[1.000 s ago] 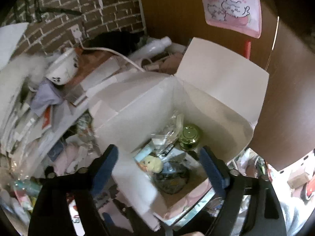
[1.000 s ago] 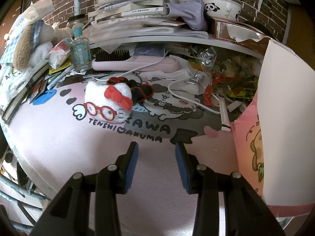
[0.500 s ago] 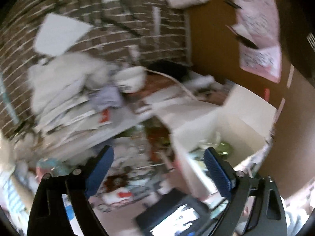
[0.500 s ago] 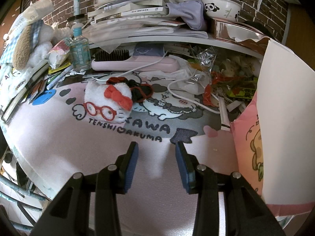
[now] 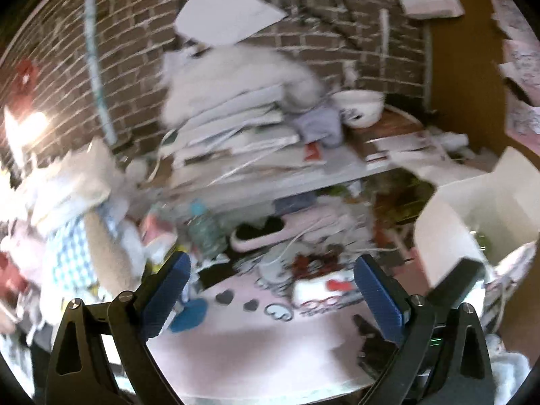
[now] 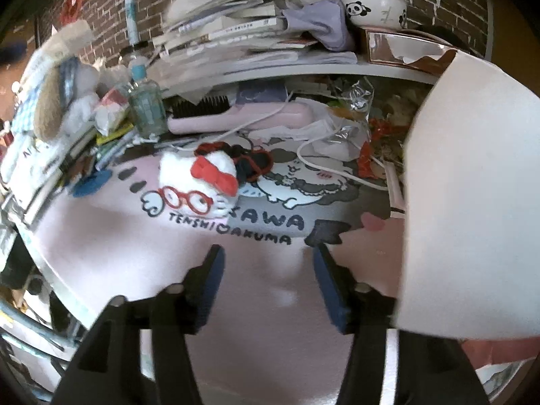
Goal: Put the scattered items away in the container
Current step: 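Withdraw the left gripper from the box back over the desk, then grasp the Hello Kitty plush with the right gripper and lift it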
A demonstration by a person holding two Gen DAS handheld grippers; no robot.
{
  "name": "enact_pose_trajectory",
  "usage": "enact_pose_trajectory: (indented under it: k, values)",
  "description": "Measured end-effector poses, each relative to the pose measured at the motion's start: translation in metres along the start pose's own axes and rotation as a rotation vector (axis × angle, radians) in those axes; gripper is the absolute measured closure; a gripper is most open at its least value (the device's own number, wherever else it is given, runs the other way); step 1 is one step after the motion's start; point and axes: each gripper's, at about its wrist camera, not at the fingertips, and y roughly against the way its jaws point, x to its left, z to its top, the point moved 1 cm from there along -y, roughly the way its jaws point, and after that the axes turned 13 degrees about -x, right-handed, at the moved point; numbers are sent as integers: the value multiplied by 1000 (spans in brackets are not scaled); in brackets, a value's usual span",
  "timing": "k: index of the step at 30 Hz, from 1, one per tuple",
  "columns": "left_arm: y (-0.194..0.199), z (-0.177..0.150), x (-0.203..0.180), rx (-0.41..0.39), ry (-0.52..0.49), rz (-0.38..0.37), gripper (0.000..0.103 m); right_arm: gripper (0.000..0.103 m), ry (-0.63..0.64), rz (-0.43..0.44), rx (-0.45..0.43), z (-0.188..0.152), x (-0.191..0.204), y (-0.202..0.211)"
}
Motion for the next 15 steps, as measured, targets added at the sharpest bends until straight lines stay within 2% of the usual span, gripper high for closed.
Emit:
enact_pose_trajectory:
  k: [4,8,10,12,15]
  values:
    - [-13,-16,11,25,16,70,6,44,-10,17,-36,2,2,5]
    - [-21,-24,11,37,28,69,6,37,-8,17,-38,5,8,2]
    - [-23,-26,10,36,15,82,6,37,3,16,-36,7,14,-1]
    - [-27,-27,11,32,-9,128,6,36,25,9,-32,9,22,-5]
    - [-32,-28,20,31,6,172,6,32,48,5,-28,14,34,-12]
